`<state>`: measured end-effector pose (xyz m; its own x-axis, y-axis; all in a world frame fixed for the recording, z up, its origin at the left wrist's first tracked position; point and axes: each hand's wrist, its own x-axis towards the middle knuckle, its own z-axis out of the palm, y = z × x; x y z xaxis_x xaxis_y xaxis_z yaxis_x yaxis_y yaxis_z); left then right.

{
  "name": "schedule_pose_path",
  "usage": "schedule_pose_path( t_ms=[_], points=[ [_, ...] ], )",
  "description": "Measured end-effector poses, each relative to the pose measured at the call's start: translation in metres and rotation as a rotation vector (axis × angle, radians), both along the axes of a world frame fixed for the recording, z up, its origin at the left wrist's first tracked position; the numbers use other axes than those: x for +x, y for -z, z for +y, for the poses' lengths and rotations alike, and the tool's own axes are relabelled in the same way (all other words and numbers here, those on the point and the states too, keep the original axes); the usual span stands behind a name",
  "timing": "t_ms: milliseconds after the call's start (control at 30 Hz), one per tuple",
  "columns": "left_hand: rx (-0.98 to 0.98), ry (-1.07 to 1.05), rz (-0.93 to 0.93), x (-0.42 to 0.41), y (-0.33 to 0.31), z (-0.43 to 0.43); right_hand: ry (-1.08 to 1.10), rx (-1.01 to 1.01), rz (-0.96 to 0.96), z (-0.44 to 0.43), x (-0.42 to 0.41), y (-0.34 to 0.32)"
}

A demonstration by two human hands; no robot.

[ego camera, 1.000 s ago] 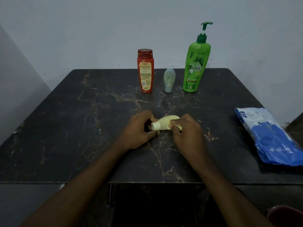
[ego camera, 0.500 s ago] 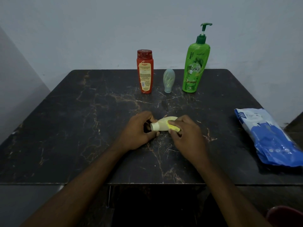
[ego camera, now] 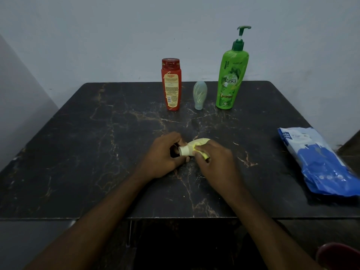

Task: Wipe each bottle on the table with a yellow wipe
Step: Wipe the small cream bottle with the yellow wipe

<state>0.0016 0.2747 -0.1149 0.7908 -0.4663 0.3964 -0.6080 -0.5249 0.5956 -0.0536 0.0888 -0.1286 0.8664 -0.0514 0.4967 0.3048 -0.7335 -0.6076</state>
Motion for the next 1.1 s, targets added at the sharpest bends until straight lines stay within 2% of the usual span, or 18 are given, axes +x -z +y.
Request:
schedule_pose_path(
  t_ms=[233, 533, 667, 800, 933, 1100],
  points=[
    [0.013, 0.000, -0.009, 0.000, -0.001, 0.000, 0.203, 0.101, 0.053, -0.029, 0.012, 0.003],
    [0.012, 0.018, -0.019, 0.000, 0.000, 0.000, -0.027, 0.041, 0.000, -0.018, 0.003, -0.002],
    [0.016, 0.017, -0.017, 0.001, 0.001, 0.001, 0.020, 0.068, 0.012, -0.018, 0.007, -0.001],
    [0.015, 0.012, -0.012, 0.001, 0.002, 0.002, 0.113, 0.200, 0.052, -0.021, 0.007, -0.001],
    [0.009, 0.011, -0.018, 0.002, 0.002, 0.001, 0.251, 0.190, 0.097, -0.026, 0.009, 0.000],
    [0.012, 0.011, -0.028, 0.001, 0.002, 0.001, 0.150, 0.086, 0.067, -0.018, 0.006, -0.001]
  ],
)
